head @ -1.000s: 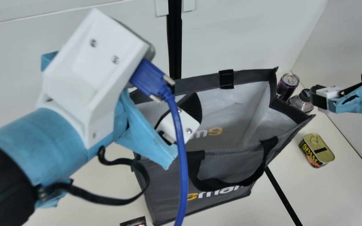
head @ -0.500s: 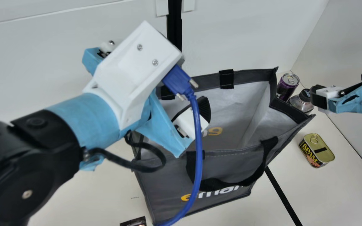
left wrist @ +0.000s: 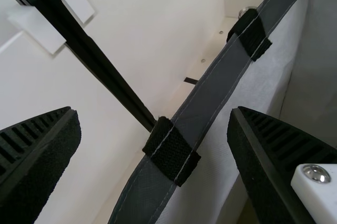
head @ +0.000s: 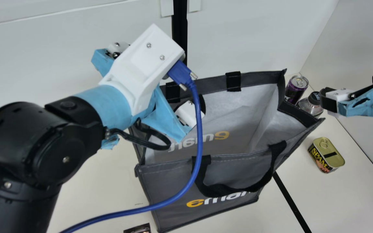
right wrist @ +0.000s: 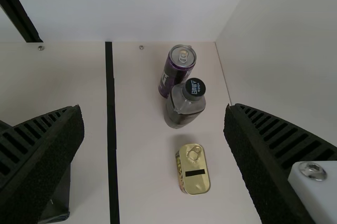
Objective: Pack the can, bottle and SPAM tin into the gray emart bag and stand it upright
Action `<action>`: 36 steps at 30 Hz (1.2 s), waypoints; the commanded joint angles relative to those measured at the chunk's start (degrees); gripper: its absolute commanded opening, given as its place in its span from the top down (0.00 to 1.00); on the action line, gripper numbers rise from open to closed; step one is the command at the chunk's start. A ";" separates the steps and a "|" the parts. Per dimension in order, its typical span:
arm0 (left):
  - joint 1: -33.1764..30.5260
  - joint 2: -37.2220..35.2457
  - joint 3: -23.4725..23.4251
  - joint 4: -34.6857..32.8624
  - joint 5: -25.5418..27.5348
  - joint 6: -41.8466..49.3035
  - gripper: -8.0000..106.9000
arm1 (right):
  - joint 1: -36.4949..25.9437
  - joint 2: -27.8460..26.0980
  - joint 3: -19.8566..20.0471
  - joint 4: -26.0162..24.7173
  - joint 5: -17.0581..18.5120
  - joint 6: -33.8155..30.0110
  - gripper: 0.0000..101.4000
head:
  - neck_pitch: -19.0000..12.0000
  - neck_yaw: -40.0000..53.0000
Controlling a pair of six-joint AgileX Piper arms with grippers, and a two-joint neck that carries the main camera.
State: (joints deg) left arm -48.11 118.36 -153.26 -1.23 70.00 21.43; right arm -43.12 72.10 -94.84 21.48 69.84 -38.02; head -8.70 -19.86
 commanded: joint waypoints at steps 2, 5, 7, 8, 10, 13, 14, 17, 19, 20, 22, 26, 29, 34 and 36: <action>0.52 0.22 0.77 -0.70 -0.09 -0.31 0.15 | 0.00 0.00 0.00 0.00 0.00 0.00 0.06 | -1.30 -0.14; 0.89 0.35 1.88 -1.35 -0.09 -0.45 0.15 | 0.00 0.00 0.00 0.00 0.00 0.00 0.06 | -1.30 -0.14; 1.02 0.37 2.76 -1.74 -0.09 -0.38 0.15 | 0.00 0.00 0.00 0.00 0.00 0.00 0.06 | -1.30 -0.14; 1.05 0.36 3.26 -1.93 -0.09 -0.32 0.15 | 0.00 0.00 0.00 0.00 0.00 0.00 0.06 | -1.30 -0.14; 1.06 0.35 4.12 -2.10 -0.09 -0.14 0.15 | 0.00 0.00 0.00 0.00 0.00 0.00 0.06 | -1.30 -0.14; 1.05 0.27 5.35 -2.39 -0.09 0.11 0.15 | 0.00 0.00 0.00 0.00 0.00 0.00 0.06 | -1.30 -0.14; 1.02 0.22 5.74 -2.49 -0.09 0.16 0.15 | 0.00 0.00 0.00 0.00 0.00 0.00 0.06 | -1.30 -0.14; 0.92 -0.01 6.94 -2.66 -0.09 0.33 0.32 | 0.00 0.00 0.00 0.00 0.00 0.00 0.06 | -1.30 -0.14; 0.83 -0.18 7.60 -2.60 -0.09 0.40 0.44 | 0.00 0.00 0.00 0.00 0.00 0.00 0.06 | -1.30 -0.14; 0.79 -0.26 7.89 -2.55 -0.09 0.42 0.50 | 0.00 0.00 0.00 0.00 0.00 0.00 0.06 | -1.30 -0.14; 0.73 -0.49 8.48 -2.41 -0.09 0.42 0.61 | 0.00 0.00 0.00 0.00 0.00 0.00 0.06 | -1.30 -0.14; 0.64 -1.11 9.60 -1.68 -0.09 0.17 0.84 | 0.00 0.00 0.00 0.00 0.00 0.00 0.06 | -1.30 -0.14; 0.63 -1.73 10.38 -1.10 -0.09 -0.32 1.00 | 0.00 0.00 0.00 0.00 0.00 0.00 0.06 | -1.30 -0.14; 0.73 -2.90 11.24 0.11 -0.09 -1.75 1.00 | 0.00 0.00 0.00 0.00 0.00 0.00 0.06 | -1.30 -0.14; 0.79 -3.40 11.48 0.63 -0.09 -2.58 1.00 | 0.00 0.00 0.00 0.00 0.00 0.00 0.06 | -1.30 -0.14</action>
State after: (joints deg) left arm -47.33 115.09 -141.78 -0.85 69.98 19.14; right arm -43.12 72.10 -94.84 21.48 69.84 -38.02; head -8.70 -19.95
